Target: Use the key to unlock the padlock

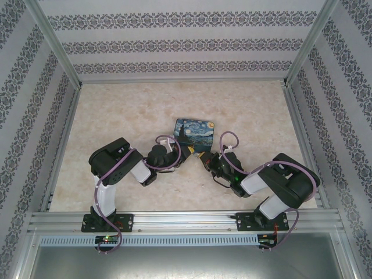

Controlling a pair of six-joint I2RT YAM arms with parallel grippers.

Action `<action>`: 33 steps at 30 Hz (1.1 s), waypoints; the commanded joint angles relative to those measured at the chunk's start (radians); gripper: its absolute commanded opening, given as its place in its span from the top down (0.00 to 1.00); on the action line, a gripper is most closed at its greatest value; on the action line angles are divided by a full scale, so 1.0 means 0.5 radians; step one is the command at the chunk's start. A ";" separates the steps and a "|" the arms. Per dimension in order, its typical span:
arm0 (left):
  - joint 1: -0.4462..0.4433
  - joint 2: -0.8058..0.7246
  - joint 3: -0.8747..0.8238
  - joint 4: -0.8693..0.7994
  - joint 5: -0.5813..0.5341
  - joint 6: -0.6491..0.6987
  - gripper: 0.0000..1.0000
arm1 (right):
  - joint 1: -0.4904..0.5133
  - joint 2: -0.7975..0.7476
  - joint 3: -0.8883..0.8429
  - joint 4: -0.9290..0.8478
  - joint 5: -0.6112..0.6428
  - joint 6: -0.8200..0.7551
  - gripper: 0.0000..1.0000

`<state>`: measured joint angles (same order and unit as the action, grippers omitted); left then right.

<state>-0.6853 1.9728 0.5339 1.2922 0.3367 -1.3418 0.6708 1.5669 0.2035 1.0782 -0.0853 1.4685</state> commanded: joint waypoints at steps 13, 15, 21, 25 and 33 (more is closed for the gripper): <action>0.002 -0.030 0.067 0.262 0.061 -0.306 1.00 | 0.014 0.035 0.078 0.147 0.048 0.016 1.00; 0.000 -0.046 0.075 0.263 0.061 -0.341 1.00 | 0.006 0.045 0.082 0.167 0.048 0.026 1.00; -0.016 -0.095 0.090 0.261 0.061 -0.428 1.00 | -0.033 0.075 0.081 0.244 0.021 0.051 1.00; -0.022 -0.114 0.097 0.260 0.056 -0.440 1.00 | -0.058 0.093 0.092 0.283 -0.002 0.072 1.00; -0.028 -0.083 0.102 0.258 0.080 -0.430 1.00 | -0.140 0.190 0.134 0.459 -0.163 0.118 1.00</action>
<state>-0.6785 1.9633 0.5606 1.3224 0.2947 -1.5501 0.6167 1.6356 0.2317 1.2102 -0.1261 1.5127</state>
